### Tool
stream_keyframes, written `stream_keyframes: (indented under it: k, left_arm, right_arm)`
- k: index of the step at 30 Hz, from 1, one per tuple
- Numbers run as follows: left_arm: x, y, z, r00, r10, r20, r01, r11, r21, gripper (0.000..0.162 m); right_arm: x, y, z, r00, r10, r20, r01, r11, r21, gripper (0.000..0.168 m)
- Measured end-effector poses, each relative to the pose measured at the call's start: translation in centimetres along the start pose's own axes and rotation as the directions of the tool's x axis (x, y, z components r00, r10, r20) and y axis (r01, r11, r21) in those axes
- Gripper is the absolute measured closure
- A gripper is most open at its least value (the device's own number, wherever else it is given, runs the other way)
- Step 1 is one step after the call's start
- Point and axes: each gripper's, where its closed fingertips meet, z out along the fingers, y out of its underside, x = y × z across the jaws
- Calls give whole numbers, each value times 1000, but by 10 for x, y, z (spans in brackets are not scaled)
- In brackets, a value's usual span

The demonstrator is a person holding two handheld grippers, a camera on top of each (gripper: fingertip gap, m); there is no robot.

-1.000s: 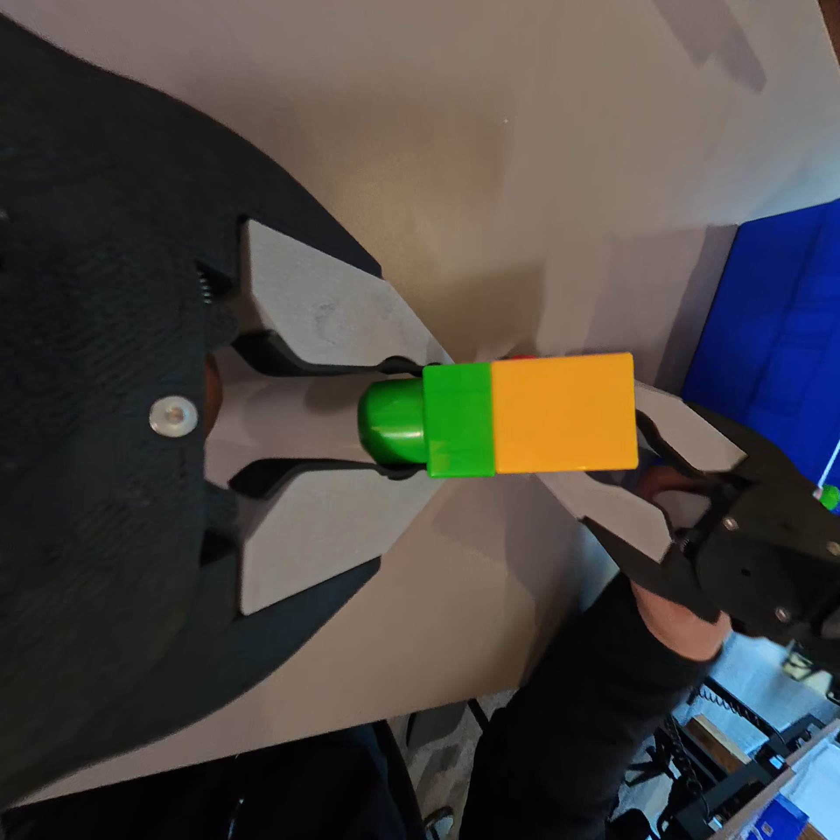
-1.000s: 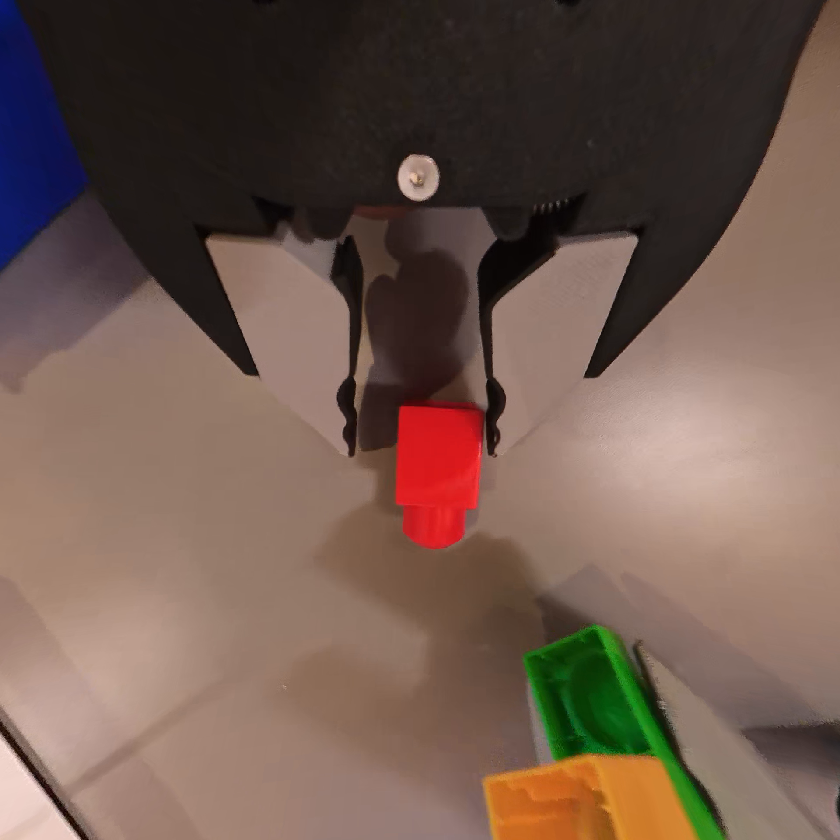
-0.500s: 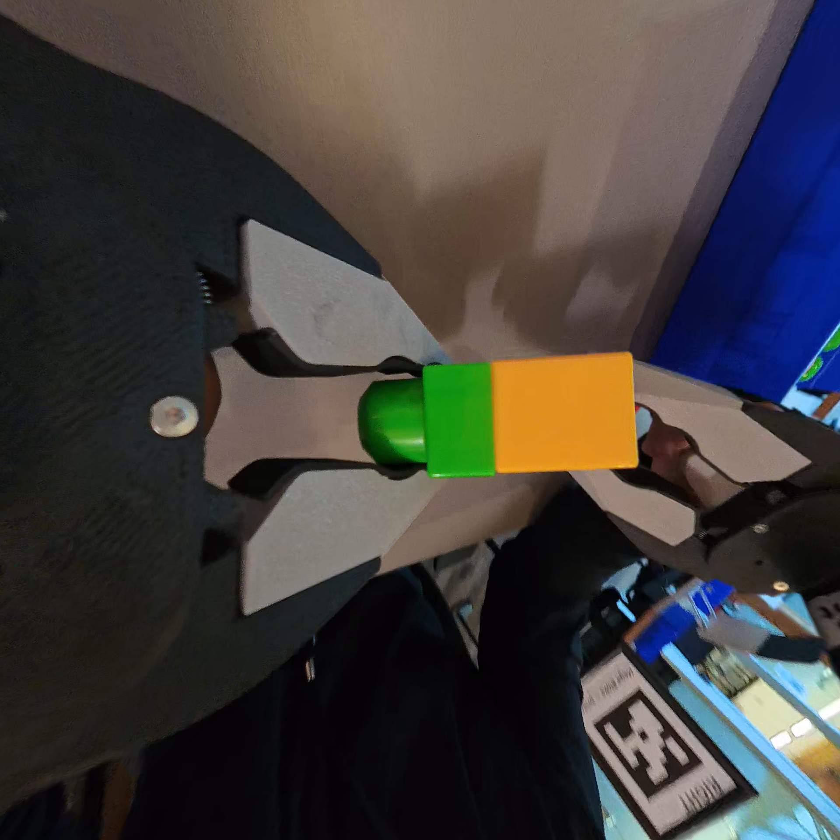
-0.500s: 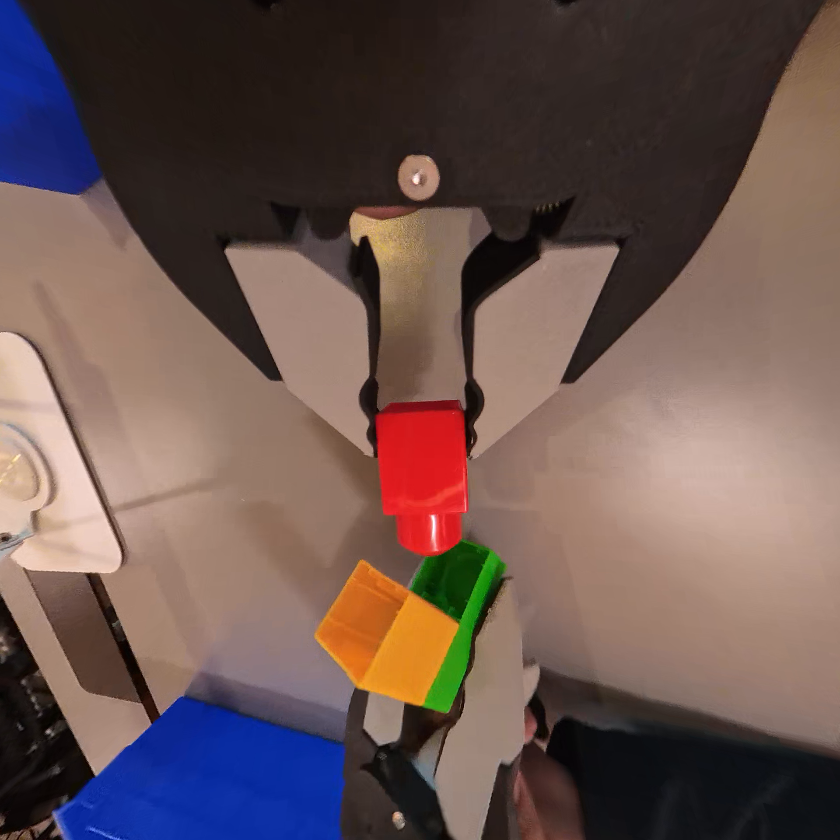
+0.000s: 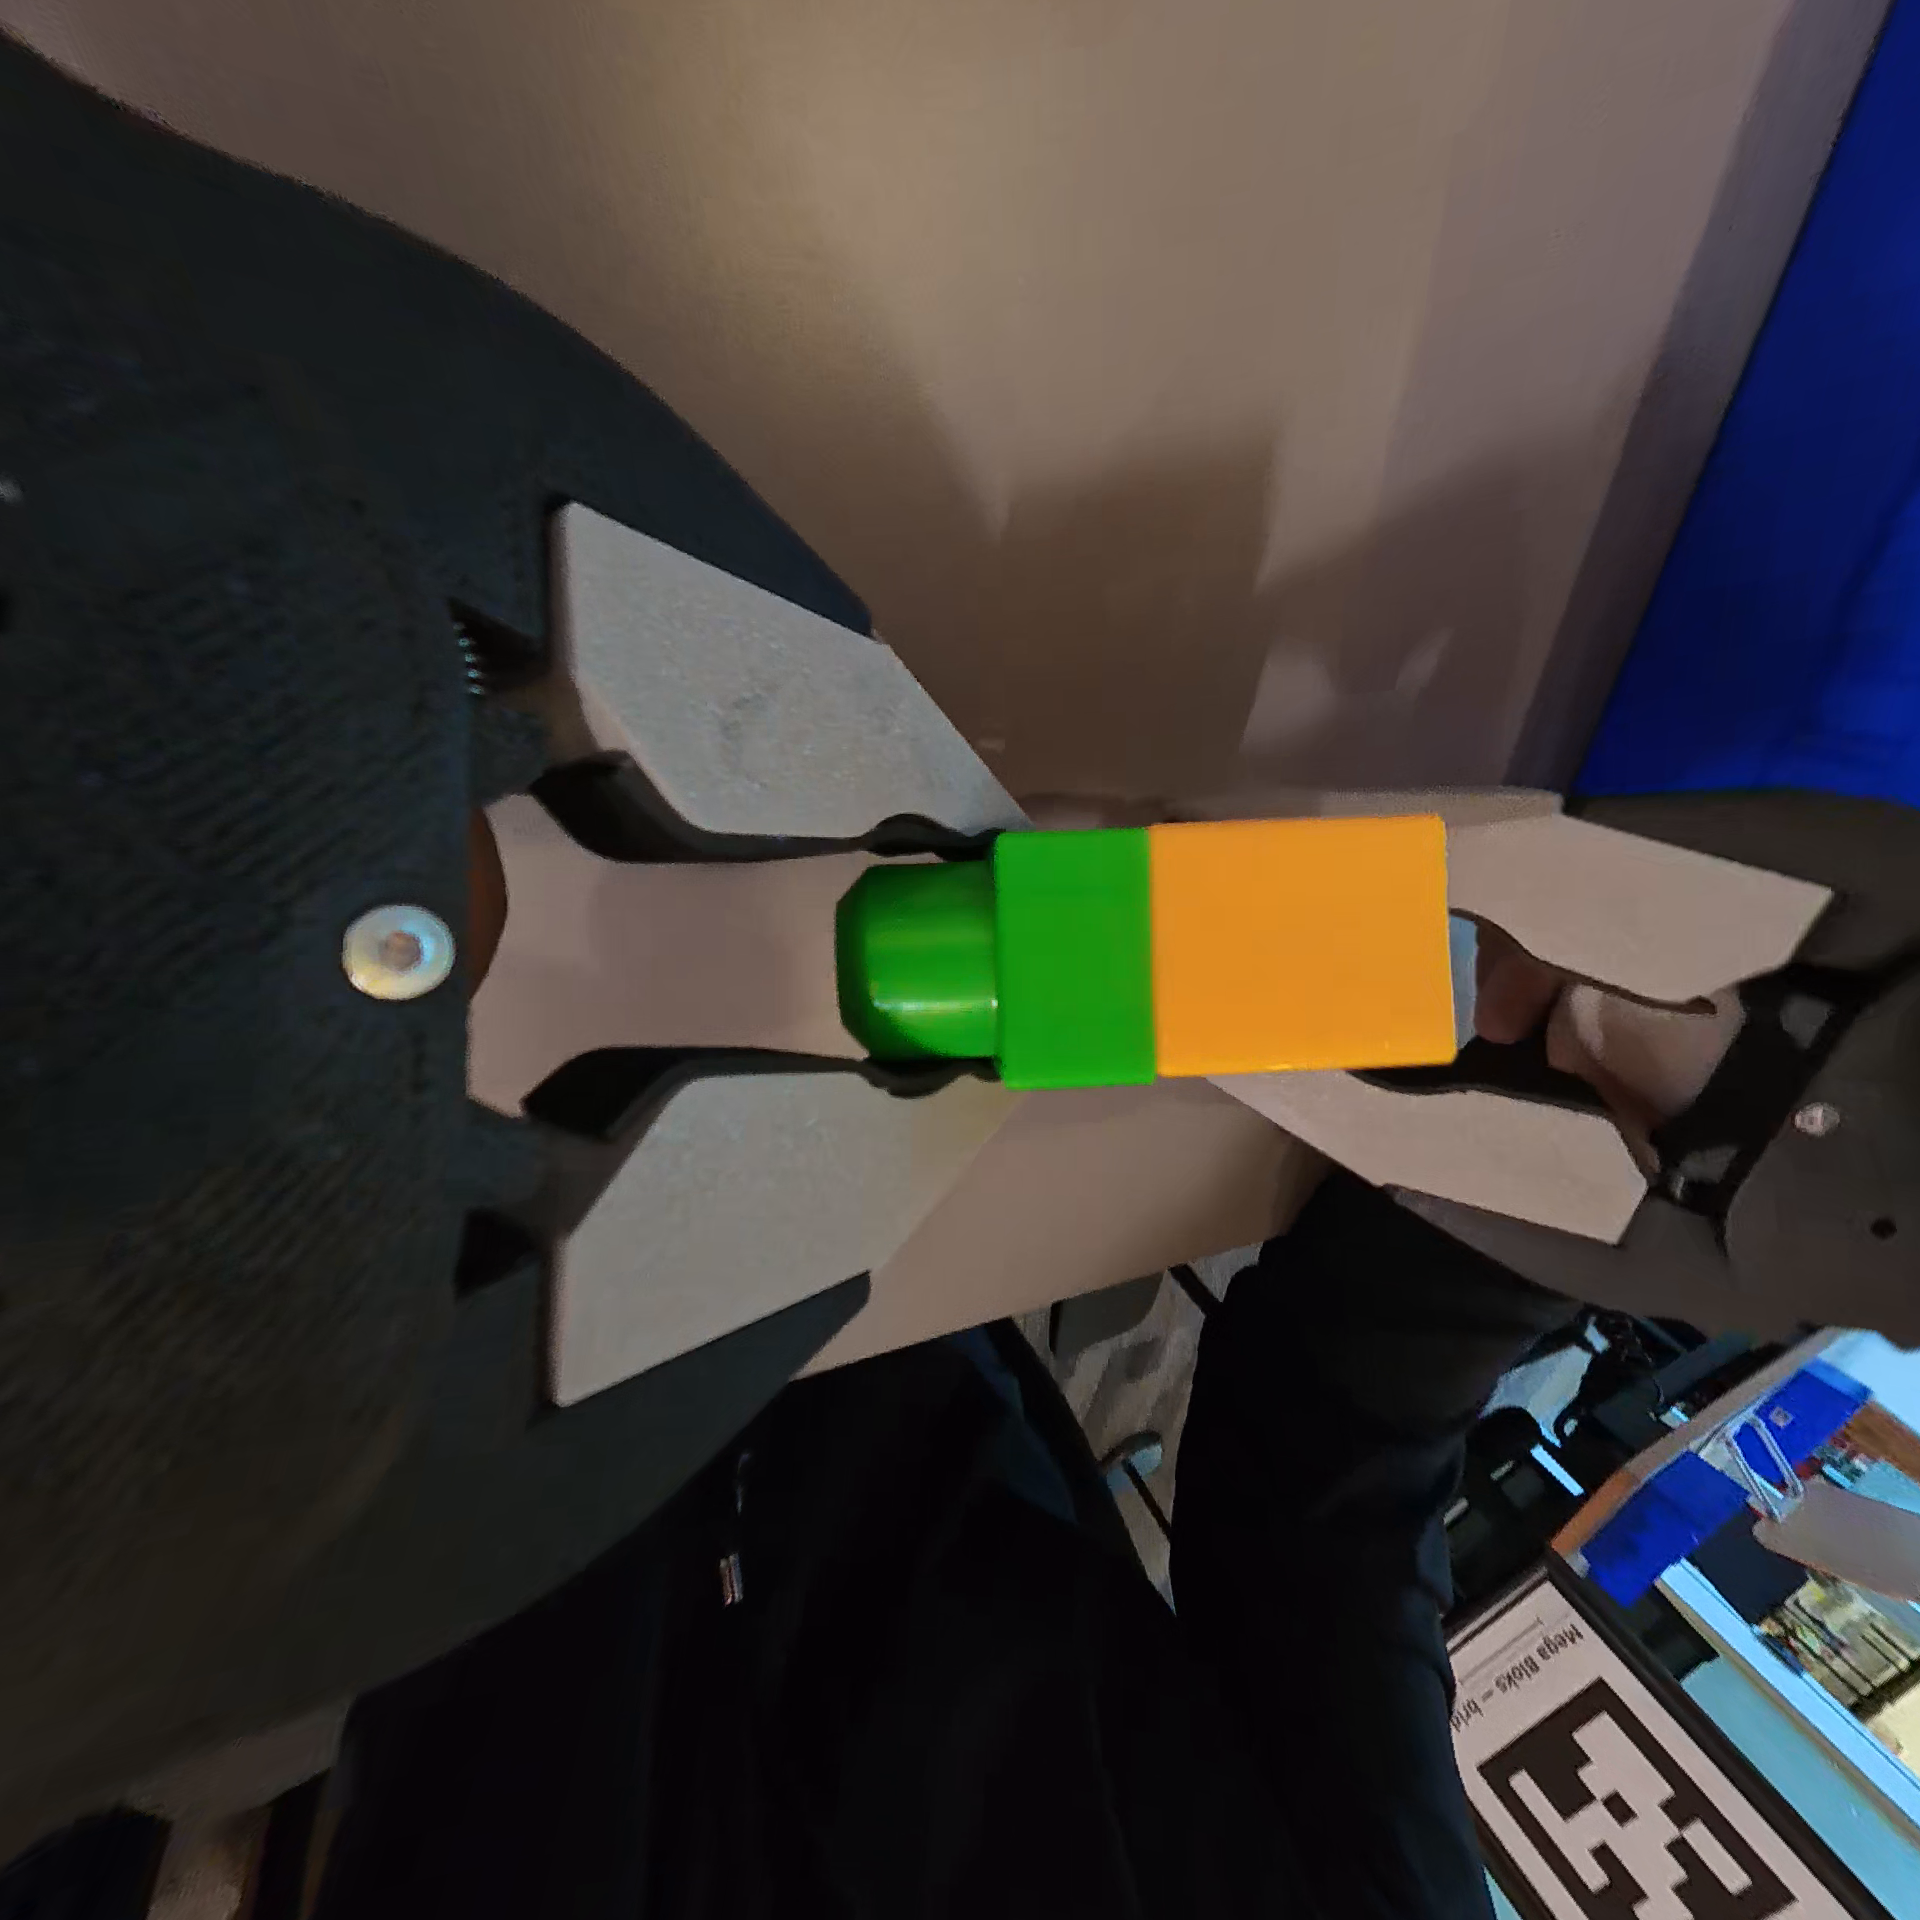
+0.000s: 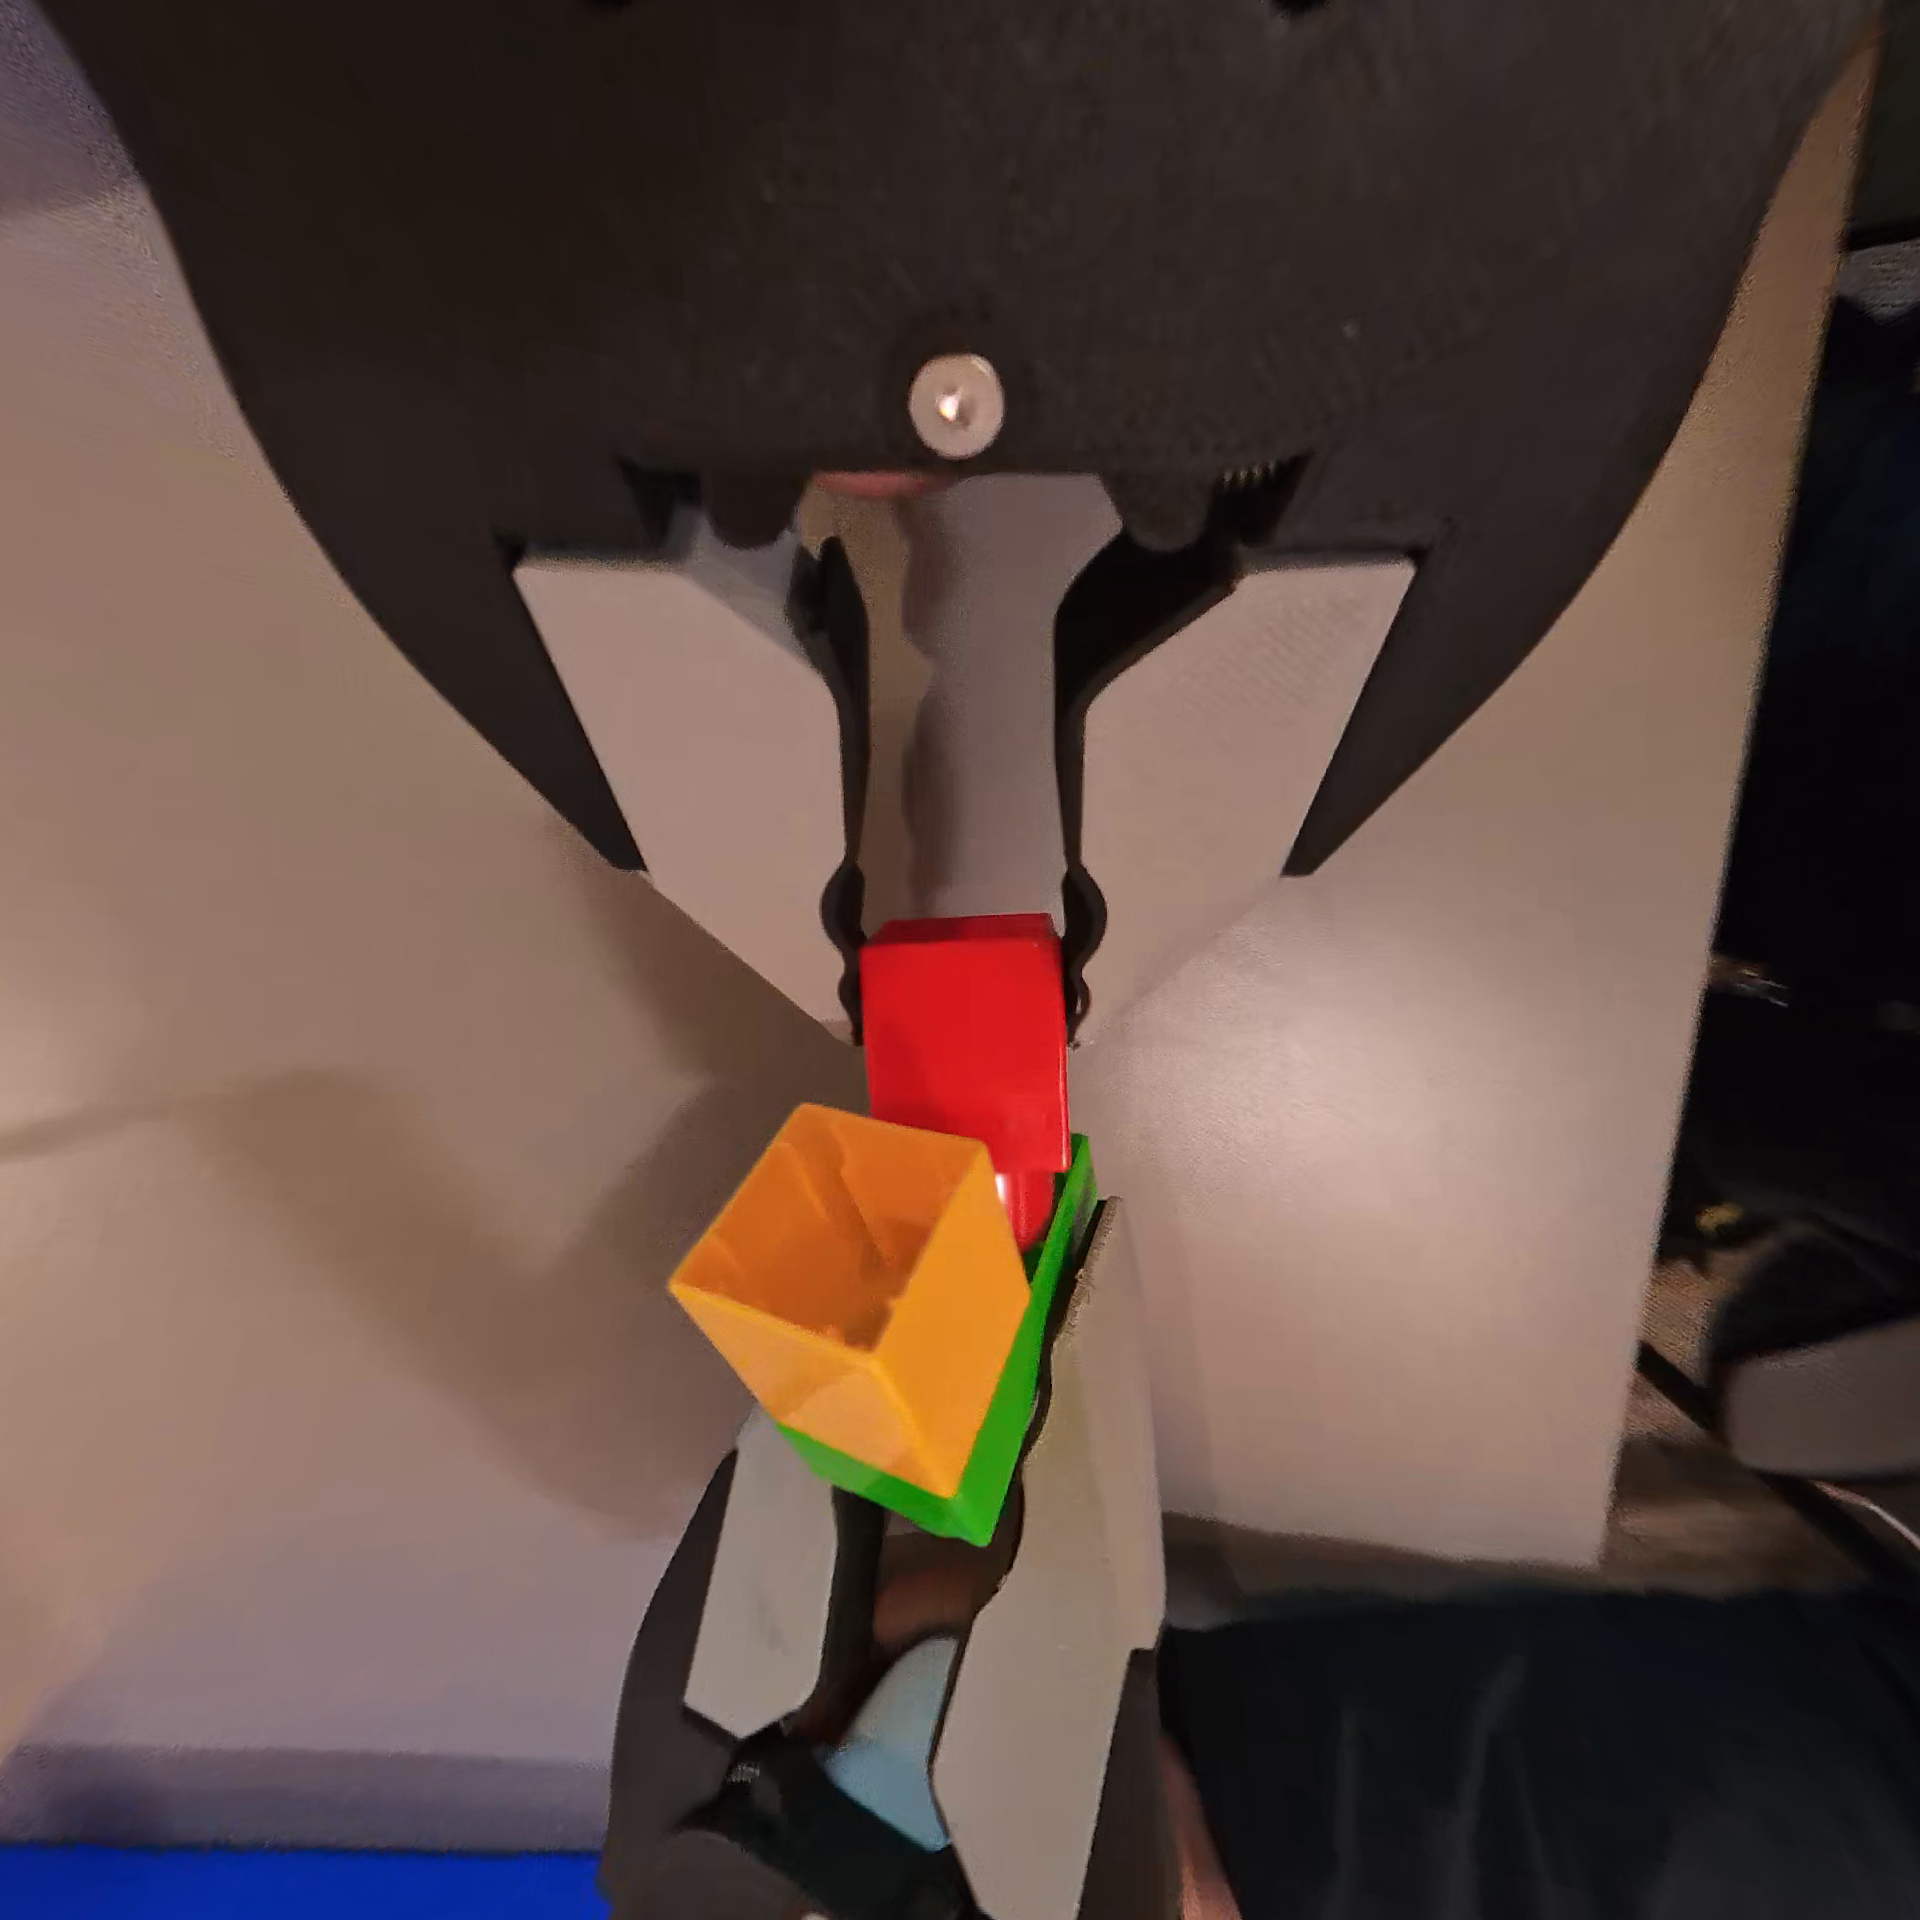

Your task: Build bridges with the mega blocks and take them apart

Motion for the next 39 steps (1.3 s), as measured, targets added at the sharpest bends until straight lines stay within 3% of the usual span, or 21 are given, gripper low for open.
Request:
stream_keyframes:
  k: [7, 10, 16, 23, 28, 31, 34, 39]
  left_arm:
    - [11, 4, 14, 994, 102, 40, -98, 991, -90, 129]
    - [2, 12, 18, 988, 120, 97, -105, 984, -146, 129]
    - [-2, -10, 8, 997, 30, 70, -31, 999, 19, 129]
    - [8, -21, -3, 1000, -12, -26, 15, 993, 113, 129]
    - [-1, -22, -8, 1000, -13, 21, 10, 991, 131, 128]
    - [4, -32, -16, 1000, -7, -3, 7, 982, 190, 129]
    - [0, -21, -14, 997, 27, 66, -34, 994, 106, 129]
    - [4, -31, -20, 1000, 4, 25, -9, 984, 176, 129]
  right_arm:
    - [-19, -6, -9, 955, 170, 241, -185, 982, 42, 135]
    - [-15, -1, -4, 950, 214, 226, -223, 975, 13, 135]
    - [-4, -12, -9, 938, 264, 226, -296, 948, 120, 135]
    - [-6, -29, -14, 976, 147, 162, -181, 959, 219, 136]
    - [1, -25, -4, 985, 152, 78, -165, 966, 198, 136]
    - [1, -37, -3, 944, 264, 197, -310, 913, 266, 136]
    - [0, -34, 5, 932, 288, 219, -338, 910, 241, 136]
    - [1, -46, -2, 911, 306, 278, -389, 863, 324, 136]
